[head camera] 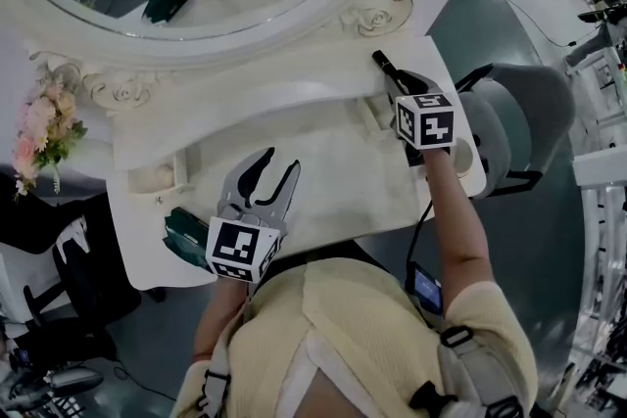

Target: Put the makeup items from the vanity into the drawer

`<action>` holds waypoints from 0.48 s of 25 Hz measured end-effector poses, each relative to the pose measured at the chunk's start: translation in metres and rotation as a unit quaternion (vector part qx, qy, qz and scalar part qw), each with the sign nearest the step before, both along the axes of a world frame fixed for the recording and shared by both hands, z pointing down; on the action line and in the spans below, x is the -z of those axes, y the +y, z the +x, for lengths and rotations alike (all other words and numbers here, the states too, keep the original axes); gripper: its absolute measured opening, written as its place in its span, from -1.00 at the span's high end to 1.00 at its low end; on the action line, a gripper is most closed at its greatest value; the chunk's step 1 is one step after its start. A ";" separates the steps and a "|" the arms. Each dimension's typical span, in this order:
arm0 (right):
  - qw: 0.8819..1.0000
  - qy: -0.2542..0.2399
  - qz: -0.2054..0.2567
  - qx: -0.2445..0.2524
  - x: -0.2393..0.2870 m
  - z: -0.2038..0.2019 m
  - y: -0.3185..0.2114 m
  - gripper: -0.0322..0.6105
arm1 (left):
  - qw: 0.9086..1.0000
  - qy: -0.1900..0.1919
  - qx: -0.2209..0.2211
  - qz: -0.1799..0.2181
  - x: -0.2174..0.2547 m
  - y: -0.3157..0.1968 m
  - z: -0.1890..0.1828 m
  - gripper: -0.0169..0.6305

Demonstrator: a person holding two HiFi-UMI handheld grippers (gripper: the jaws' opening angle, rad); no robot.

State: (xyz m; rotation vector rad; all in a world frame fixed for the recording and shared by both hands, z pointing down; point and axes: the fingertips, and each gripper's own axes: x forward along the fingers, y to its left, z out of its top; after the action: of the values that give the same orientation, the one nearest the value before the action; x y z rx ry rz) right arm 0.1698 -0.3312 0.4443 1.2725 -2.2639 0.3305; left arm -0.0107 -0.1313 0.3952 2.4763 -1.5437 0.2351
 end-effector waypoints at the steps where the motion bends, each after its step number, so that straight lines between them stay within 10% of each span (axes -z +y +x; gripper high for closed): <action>1: 1.000 -0.001 0.005 0.001 0.003 0.001 0.003 0.60 | 1.000 0.001 -0.001 0.000 0.000 0.000 0.000 0.39; 12: 0.999 -0.001 0.029 0.025 0.037 0.007 0.043 0.60 | 1.000 0.016 -0.025 0.009 0.003 -0.005 0.006 0.40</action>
State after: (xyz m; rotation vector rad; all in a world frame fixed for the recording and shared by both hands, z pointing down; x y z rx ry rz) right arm 0.1768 -0.2884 0.4072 1.2420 -2.3175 0.2505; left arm -0.0047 -0.1367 0.3921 2.5220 -1.4785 0.1903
